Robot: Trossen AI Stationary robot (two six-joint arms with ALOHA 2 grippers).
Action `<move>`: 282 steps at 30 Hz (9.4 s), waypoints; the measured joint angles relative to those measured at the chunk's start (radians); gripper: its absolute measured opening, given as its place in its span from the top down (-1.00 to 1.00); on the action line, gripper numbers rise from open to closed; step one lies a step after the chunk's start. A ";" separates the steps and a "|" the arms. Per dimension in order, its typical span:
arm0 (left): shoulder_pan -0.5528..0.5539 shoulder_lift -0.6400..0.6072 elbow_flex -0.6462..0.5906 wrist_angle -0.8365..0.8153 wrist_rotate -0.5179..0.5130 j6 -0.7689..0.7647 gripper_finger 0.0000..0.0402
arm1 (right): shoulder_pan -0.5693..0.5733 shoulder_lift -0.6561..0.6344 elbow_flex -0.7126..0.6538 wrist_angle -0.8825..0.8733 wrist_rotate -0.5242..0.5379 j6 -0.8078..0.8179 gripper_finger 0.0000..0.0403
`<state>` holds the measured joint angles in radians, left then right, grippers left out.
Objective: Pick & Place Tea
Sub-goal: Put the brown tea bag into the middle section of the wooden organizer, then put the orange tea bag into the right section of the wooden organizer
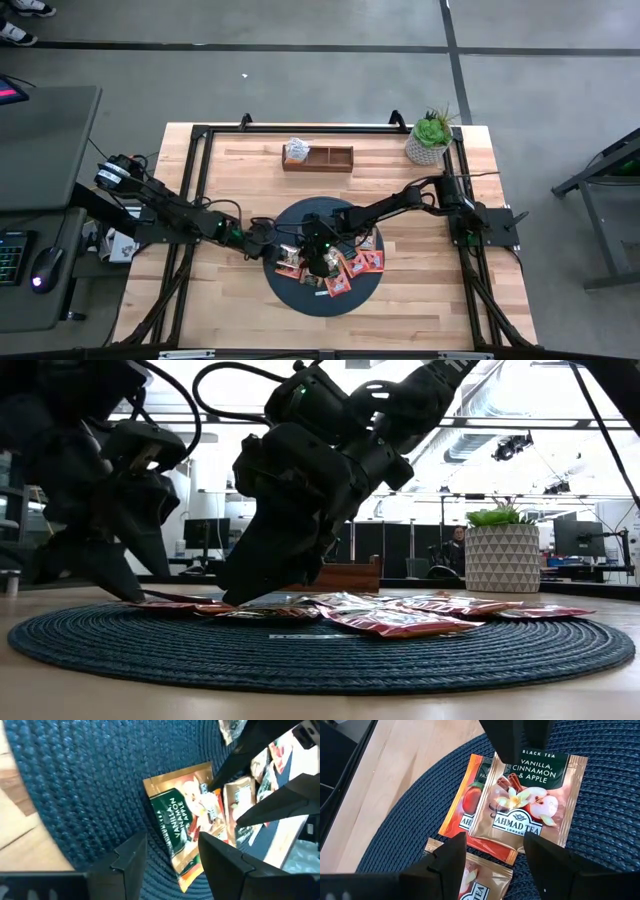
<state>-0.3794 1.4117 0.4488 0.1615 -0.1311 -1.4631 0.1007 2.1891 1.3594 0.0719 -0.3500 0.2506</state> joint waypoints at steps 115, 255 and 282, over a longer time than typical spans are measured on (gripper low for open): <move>0.969 0.487 1.340 -1.176 0.351 2.044 1.00 | -0.271 -0.706 0.001 -1.223 0.246 -0.112 0.02; -0.036 -0.066 0.335 -0.777 -0.052 0.847 0.39 | -0.022 -0.297 -0.032 -0.252 0.109 0.063 0.02; -0.217 -0.027 0.150 -0.326 -0.185 0.672 0.39 | 0.116 -0.010 0.082 -0.075 0.166 0.221 0.02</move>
<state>-0.5961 1.3843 0.5991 -0.1646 -0.3157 -0.7911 0.2165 2.1794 1.4410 -0.0027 -0.1844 0.4716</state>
